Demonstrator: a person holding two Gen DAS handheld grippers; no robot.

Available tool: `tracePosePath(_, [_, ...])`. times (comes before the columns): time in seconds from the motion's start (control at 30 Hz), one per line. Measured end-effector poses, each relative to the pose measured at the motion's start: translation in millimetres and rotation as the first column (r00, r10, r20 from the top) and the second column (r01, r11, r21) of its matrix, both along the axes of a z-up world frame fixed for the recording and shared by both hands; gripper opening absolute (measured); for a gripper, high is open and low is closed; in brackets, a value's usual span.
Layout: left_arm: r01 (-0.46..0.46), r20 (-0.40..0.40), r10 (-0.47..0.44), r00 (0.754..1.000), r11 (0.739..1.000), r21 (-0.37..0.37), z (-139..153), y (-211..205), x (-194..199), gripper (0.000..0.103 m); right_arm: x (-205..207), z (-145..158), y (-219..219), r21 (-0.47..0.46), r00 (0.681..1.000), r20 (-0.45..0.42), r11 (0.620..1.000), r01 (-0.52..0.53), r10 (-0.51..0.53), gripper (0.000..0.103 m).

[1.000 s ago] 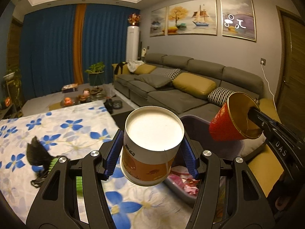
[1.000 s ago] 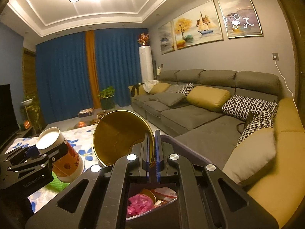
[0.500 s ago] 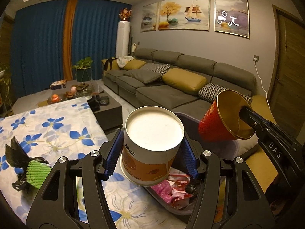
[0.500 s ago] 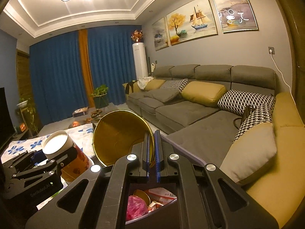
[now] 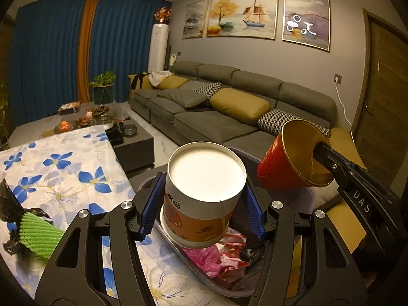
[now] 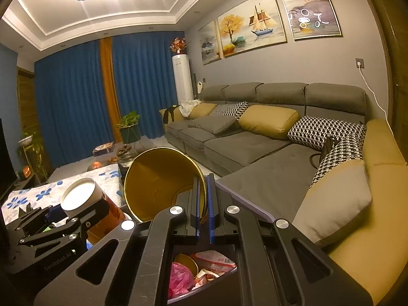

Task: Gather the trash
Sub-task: 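Open both tools to drop the two cups into the grey bin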

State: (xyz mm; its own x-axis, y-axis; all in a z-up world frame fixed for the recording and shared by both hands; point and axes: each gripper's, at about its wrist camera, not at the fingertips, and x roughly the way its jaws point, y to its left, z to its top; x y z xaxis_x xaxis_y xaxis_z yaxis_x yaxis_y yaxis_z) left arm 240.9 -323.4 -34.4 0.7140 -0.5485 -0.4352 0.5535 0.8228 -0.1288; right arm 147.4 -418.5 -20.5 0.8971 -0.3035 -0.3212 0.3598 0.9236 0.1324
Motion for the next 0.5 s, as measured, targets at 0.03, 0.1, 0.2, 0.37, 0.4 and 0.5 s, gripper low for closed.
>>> tracePosePath(0.03, [0.002,-0.002,-0.002,1.0,1.0,-0.001,-1.1,-0.4,1.0,0.058,0.8,-0.3,-0.5,0.002,1.0,0.0,1.0,0.002,-0.002,0.006])
tracePosePath(0.1, [0.004,-0.007,-0.004,1.0,1.0,-0.005,-3.0,-1.4,2.1,0.058,2.5,-0.7,-1.4,0.003,1.0,0.0,1.0,0.005,-0.005,0.006])
tracePosePath(0.2, [0.019,-0.018,-0.02,1.0,1.0,-0.015,-5.3,-2.2,4.5,0.058,4.0,-1.7,-2.5,0.009,1.0,0.002,1.0,0.005,-0.005,0.006])
tracePosePath(0.37, [0.039,-0.03,-0.04,0.999,0.999,-0.026,-10.0,-4.9,7.5,0.062,7.9,-4.9,-4.6,0.014,1.0,-0.006,1.0,0.004,-0.004,0.006])
tracePosePath(0.4, [0.042,-0.034,-0.042,0.999,0.999,-0.019,-11.7,-5.5,8.2,0.066,8.4,-5.5,-5.3,0.015,1.0,-0.007,1.0,0.005,-0.005,0.006])
tracePosePath(0.5, [0.017,-0.036,-0.018,0.999,1.0,-0.016,-13.0,-1.9,9.0,0.081,9.7,-8.2,-10.3,0.033,1.0,-0.015,0.999,0.008,-0.008,0.013])
